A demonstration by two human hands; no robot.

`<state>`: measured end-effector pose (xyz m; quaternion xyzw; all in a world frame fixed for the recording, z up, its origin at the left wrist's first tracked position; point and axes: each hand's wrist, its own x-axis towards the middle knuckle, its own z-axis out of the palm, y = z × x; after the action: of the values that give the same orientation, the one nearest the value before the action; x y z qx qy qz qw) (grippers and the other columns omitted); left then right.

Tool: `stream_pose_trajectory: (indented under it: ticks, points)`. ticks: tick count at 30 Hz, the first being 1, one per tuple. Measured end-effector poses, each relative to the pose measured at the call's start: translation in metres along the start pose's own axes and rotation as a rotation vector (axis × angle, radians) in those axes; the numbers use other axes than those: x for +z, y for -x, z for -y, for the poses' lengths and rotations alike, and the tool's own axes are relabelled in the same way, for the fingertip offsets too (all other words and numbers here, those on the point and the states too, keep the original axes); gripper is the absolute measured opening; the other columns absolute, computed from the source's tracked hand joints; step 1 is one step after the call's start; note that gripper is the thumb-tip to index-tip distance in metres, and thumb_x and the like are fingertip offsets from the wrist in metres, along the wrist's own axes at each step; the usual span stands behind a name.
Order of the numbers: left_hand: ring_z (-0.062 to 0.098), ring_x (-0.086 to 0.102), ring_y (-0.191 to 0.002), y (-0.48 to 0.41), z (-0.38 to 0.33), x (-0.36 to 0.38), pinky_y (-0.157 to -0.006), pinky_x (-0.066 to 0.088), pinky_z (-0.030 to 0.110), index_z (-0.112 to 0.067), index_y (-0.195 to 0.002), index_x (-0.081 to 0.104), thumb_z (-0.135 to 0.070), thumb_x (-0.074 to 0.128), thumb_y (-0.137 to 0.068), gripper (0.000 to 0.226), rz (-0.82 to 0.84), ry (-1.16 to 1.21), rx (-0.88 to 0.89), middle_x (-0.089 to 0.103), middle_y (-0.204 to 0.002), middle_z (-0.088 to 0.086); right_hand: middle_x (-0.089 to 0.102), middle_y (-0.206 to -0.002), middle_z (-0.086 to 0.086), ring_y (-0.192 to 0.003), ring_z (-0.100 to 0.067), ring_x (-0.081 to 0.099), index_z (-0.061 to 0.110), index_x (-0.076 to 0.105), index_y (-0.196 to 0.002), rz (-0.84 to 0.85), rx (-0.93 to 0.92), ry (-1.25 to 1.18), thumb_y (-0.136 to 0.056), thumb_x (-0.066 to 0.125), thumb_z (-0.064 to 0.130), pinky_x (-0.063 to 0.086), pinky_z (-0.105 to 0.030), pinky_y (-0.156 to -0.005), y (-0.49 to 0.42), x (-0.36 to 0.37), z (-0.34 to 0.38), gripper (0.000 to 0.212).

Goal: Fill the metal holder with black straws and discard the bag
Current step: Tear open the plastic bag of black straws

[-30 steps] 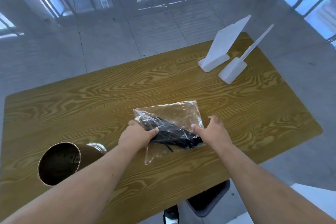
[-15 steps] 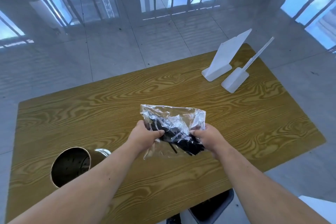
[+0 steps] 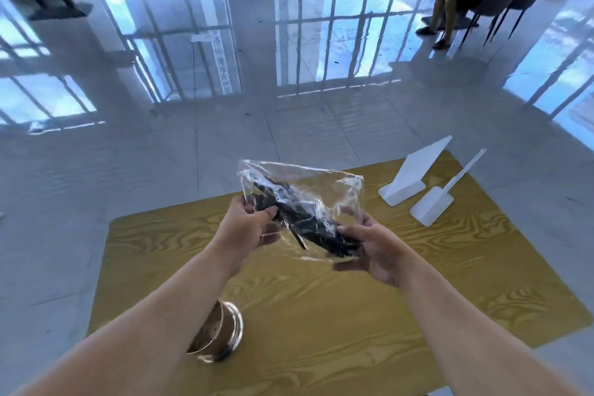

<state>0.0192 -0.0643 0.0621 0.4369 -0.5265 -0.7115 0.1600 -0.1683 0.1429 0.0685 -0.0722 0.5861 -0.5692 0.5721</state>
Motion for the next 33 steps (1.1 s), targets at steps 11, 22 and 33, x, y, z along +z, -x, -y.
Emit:
stream_pose_trajectory:
  ticks: [11, 22, 33]
  points:
    - [0.038, 0.073, -0.098, 0.071, -0.13, -0.088, -0.073, 0.065, 0.041, -0.033, -0.161, 0.014, -0.046, 0.096, -0.064, 0.128, -0.204, -0.35, 0.394, 0.053, -0.131, 0.009, 0.079, -0.109, -0.015, -0.08, -0.029, 0.079, 0.025, 0.068, -0.134, 0.158, -0.251, -0.002, -0.093, 0.067, -0.001, 0.066, -0.037, -0.054, 0.021, 0.126, 0.098, 0.048]
    - [0.039, 0.07, -0.106, 0.128, -0.187, -0.164, -0.093, 0.058, 0.049, -0.038, -0.164, -0.001, -0.07, 0.09, -0.054, 0.147, -0.409, -0.991, 0.758, 0.047, -0.154, 0.015, 0.073, -0.11, -0.019, -0.084, -0.035, 0.068, 0.018, 0.06, -0.142, 0.276, -0.324, 0.068, -0.081, 0.067, 0.0, 0.064, -0.035, -0.053, 0.047, 0.214, 0.132, 0.064]
    - [0.035, 0.057, -0.127, 0.148, -0.216, -0.181, -0.104, 0.051, 0.054, -0.025, -0.114, 0.079, -0.011, 0.094, -0.07, 0.048, -0.62, -1.061, 1.03, 0.067, -0.136, 0.008, 0.067, -0.112, -0.021, -0.071, -0.023, 0.072, 0.02, 0.066, -0.133, 0.284, -0.368, 0.3, -0.099, 0.059, -0.007, 0.061, -0.03, -0.054, 0.055, 0.227, 0.125, 0.045]
